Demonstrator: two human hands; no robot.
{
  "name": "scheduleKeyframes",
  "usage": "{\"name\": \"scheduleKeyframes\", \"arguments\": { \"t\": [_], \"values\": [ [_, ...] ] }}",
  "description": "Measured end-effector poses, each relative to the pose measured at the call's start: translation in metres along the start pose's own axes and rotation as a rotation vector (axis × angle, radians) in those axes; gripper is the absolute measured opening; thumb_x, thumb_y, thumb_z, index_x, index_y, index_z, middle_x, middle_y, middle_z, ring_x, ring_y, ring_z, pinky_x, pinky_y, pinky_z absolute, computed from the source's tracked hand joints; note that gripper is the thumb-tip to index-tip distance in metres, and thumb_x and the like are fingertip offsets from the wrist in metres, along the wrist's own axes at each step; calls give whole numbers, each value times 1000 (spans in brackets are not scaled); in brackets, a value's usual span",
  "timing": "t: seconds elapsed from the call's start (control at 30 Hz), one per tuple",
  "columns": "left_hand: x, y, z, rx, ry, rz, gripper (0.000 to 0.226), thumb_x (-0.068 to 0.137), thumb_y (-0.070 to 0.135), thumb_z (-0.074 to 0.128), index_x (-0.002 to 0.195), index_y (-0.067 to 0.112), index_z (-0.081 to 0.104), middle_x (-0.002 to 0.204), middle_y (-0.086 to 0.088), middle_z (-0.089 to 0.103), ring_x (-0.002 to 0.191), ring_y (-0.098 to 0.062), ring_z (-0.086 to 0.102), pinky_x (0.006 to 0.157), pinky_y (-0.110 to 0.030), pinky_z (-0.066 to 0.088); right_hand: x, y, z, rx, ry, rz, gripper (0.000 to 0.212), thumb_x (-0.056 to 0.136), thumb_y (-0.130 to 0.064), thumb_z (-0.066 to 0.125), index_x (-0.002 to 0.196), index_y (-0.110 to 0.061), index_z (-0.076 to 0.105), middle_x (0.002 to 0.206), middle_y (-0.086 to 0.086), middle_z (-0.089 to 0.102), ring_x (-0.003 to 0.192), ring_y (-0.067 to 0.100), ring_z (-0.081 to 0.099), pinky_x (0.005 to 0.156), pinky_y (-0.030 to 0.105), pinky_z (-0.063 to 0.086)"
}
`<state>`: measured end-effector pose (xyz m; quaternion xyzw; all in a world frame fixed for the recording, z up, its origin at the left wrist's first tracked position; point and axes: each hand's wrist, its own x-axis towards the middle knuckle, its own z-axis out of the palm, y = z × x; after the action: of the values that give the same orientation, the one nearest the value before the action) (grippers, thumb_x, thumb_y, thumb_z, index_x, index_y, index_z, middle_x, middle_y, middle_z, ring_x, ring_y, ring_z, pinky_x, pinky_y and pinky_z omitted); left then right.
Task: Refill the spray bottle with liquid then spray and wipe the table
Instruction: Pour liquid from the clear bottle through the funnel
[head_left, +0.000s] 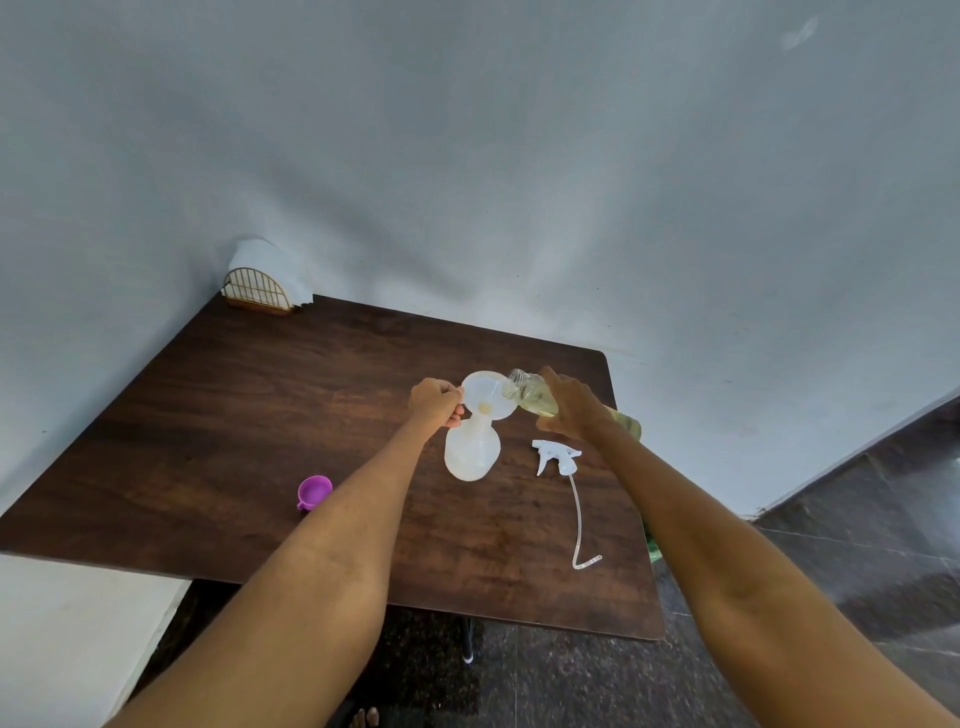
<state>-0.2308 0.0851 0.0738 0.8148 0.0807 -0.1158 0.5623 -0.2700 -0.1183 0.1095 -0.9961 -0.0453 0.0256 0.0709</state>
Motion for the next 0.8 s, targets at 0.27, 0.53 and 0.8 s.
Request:
{"name": "scheduleKeyframes", "arguments": {
  "t": [0.27, 0.53, 0.8],
  "values": [
    [-2, 2, 0, -11, -8, 2, 16, 92, 15, 56, 85, 3, 65, 62, -2, 57, 54, -9, 57, 59, -20, 52, 1, 2, -1, 1, -4, -8, 65, 71, -23, 73, 125, -7, 40, 108, 16, 61, 93, 33, 60, 80, 40, 48],
    [-1, 3, 0, -4, -5, 0, 19, 92, 14, 56, 91, -1, 67, 63, -3, 57, 54, -10, 57, 61, -22, 53, 3, 2, -3, 2, -4, -9, 68, 72, -25, 74, 127, -8, 39, 112, 15, 61, 96, 32, 60, 82, 39, 48],
    [-1, 3, 0, 4, 2, 4, 18, 92, 15, 56, 89, 0, 66, 65, -4, 58, 54, -10, 57, 59, -20, 52, 1, 2, -3, -7, -6, -7, 71, 71, -26, 74, 129, -8, 38, 115, 16, 61, 98, 33, 61, 84, 42, 51]
  ]
}}
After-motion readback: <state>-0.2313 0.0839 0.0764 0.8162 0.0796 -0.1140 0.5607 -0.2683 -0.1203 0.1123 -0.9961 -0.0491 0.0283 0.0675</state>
